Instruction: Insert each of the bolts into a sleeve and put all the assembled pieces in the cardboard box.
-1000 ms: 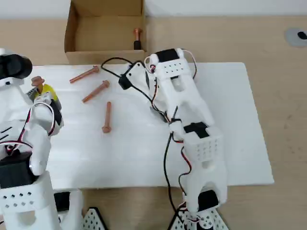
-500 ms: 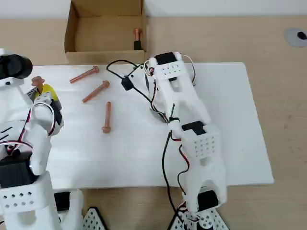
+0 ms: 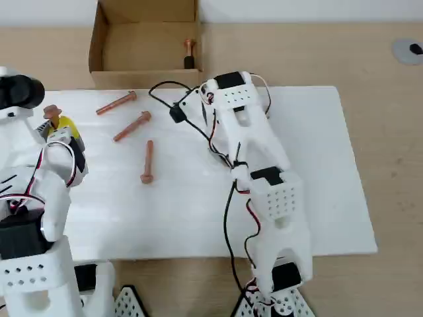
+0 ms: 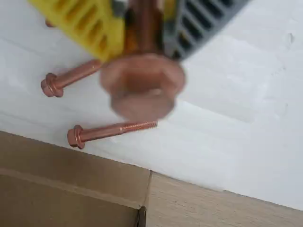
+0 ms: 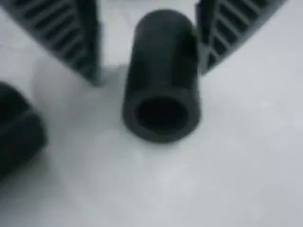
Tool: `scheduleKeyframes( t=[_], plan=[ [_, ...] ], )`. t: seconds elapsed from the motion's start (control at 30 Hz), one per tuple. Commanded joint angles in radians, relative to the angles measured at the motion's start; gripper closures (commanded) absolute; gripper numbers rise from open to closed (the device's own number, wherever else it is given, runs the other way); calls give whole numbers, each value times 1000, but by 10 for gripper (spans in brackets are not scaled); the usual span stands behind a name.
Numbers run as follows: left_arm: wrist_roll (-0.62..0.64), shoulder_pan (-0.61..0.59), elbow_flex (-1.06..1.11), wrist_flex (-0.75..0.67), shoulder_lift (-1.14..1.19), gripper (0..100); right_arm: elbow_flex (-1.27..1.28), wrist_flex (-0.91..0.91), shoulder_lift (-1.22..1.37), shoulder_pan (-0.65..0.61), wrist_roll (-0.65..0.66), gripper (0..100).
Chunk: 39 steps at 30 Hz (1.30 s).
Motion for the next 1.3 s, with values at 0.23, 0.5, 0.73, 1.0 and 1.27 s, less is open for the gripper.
scheduleKeyframes(
  t=[0.23, 0.5, 0.73, 1.0, 1.27],
  plan=[
    [-2, 12, -3, -23, -16, 987, -147, 17, 50, -30, -3, 976],
    [-2, 12, -12, -23, -18, 989, -479, 55, -22, 16, -3, 976],
    [-2, 12, -11, -25, -18, 991, -498, 55, -289, 27, -3, 976],
    [-2, 12, -14, -23, -19, 991, -295, 55, -599, 24, -3, 976],
    [0, 14, -52, -21, -19, 991, -272, 55, -974, -59, -146, 984]
  ],
)
